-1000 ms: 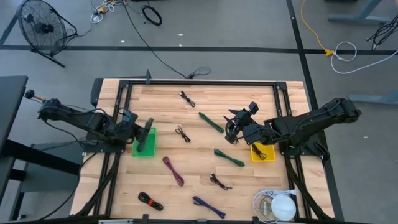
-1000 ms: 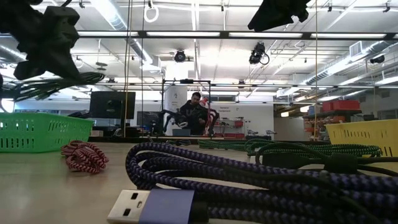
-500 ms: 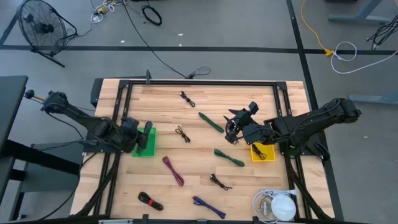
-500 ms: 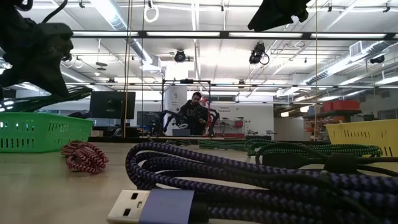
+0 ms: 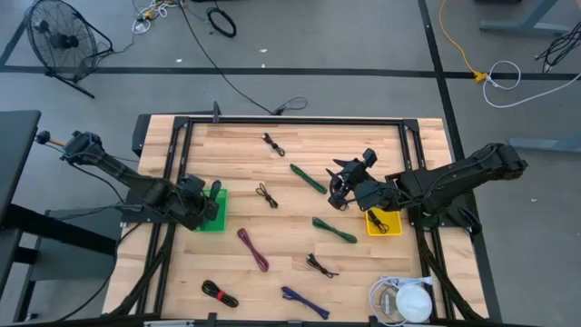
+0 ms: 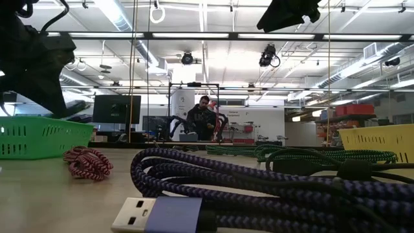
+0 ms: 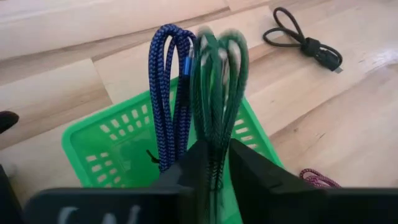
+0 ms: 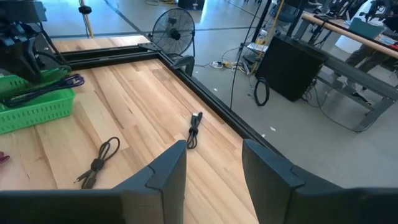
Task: Pick & Place USB Port
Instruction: Put the green black charger cable into the green bin
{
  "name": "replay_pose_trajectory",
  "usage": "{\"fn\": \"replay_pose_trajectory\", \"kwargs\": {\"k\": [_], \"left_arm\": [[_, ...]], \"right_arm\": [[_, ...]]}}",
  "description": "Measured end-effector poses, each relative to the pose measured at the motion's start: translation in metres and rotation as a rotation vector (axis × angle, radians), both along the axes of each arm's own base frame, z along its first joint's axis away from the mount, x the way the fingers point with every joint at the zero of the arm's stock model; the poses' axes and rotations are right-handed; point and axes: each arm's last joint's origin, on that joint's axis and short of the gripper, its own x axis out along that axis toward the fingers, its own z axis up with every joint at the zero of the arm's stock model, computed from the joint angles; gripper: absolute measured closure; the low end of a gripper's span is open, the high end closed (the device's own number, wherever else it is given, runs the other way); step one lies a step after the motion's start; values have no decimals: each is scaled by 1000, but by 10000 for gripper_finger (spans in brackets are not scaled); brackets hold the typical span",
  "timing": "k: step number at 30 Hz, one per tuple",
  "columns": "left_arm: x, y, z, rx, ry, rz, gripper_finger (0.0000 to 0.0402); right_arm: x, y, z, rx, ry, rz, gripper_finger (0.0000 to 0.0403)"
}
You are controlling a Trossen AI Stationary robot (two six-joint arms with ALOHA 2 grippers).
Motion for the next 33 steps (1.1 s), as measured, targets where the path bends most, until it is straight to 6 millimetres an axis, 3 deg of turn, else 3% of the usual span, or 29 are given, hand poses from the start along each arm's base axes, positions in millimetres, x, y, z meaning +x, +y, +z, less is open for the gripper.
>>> {"fn": "replay_pose_trajectory", "kwargs": {"k": [8,17,23,33], "left_arm": [[2,1,6,85,-18,-44,266],[12,3,62,509,-110,-173,272],[15,6,87,720,-53,-249,275],[19,5,91,836,2,-337,276]], "right_arm": [[0,0,0,0,-1,-2,245],[11,-25,-6,115,26,43,245],[38,-57,-38,244,131,81,245],[72,-85,-98,397,236,59,215]]}}
